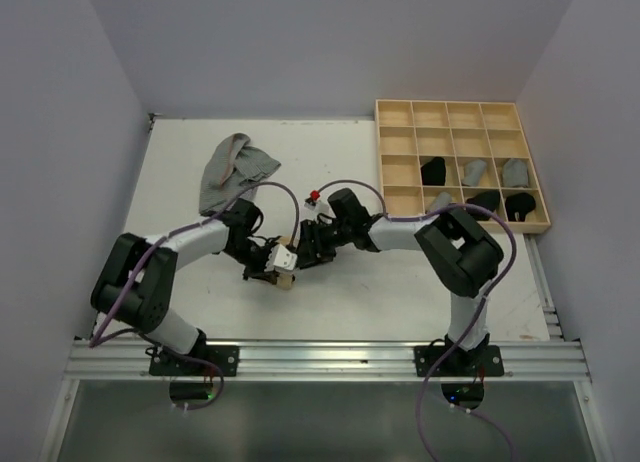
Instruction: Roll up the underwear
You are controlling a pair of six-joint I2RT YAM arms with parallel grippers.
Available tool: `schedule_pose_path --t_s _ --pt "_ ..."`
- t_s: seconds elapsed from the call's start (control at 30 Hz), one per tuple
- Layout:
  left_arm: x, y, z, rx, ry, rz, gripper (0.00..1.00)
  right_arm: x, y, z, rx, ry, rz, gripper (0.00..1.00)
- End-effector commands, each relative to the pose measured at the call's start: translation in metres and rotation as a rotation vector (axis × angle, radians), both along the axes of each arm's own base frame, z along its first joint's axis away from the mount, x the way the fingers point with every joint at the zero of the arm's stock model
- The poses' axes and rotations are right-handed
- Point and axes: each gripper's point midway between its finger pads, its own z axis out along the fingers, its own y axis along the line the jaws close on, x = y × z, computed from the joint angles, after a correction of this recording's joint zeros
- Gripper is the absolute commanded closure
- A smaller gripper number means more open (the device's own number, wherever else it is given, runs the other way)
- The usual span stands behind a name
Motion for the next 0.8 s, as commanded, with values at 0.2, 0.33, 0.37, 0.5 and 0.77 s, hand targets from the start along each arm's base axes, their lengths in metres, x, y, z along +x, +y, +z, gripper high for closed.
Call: schedule_pose_path --t_s 0.2,0.33,0.37,0.5,0.77 --pt "-0.01 0.04 -0.024 0.183 0.481 0.053 1.0 0.035 -0.031 0.048 -0.1 -0.4 -0.103 0.52" --pt "0.0 0.037 -0.028 0.192 0.581 0.058 1.0 0.019 -0.046 0.054 -0.088 -0.502 -0.076 0.49" --pt "0.006 0.035 -0.034 0.194 0.602 0.06 1.0 0.017 -0.048 0.055 -0.093 -0.541 -0.052 0.48" --pt "0.018 0.028 -0.032 0.154 0.684 0.06 0.93 0.005 -0.042 0.053 -0.162 -0.691 0.051 0.44" --pt "0.034 0.023 -0.035 0.153 0.674 0.085 0.9 -0.001 0.019 0.058 -0.214 -1.088 0.255 0.39"
